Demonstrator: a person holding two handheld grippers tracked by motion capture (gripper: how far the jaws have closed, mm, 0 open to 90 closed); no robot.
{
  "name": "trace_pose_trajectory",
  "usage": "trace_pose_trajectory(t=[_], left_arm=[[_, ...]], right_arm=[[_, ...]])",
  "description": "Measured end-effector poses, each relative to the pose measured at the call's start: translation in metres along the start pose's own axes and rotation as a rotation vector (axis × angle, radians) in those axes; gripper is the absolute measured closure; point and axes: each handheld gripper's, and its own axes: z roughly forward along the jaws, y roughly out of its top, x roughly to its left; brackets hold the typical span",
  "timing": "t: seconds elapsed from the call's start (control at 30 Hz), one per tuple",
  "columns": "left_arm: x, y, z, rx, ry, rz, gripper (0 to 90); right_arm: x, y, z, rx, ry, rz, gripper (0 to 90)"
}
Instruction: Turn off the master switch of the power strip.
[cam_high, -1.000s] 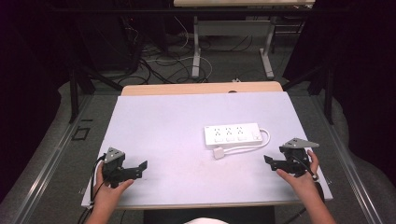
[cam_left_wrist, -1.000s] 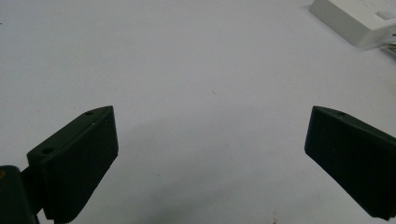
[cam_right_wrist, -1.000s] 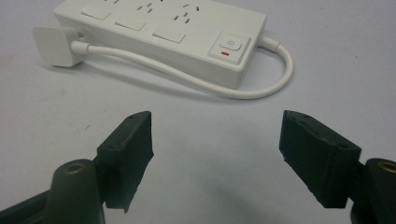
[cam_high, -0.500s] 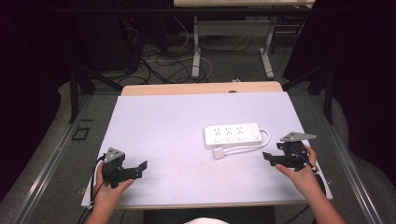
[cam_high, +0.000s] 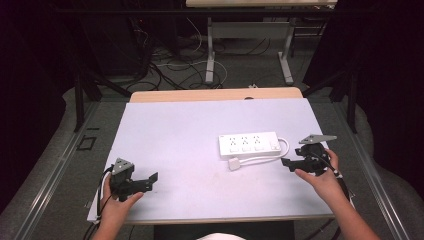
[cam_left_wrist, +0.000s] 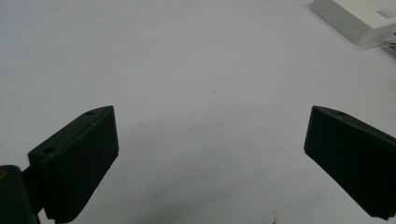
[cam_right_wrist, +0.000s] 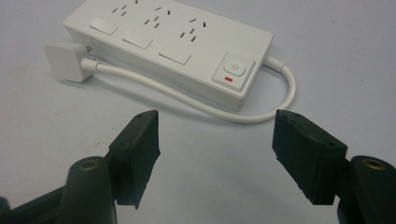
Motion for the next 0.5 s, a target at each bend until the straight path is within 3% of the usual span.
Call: trace_pose_trajectory(t=[0.5], left_arm=[[0.0, 0.0, 0.0, 0.006, -0.002, 0.003, 3.5]], right_arm=[[-0.002, 0.029, 0.002, 0.045, -0.036, 0.0, 37.7]])
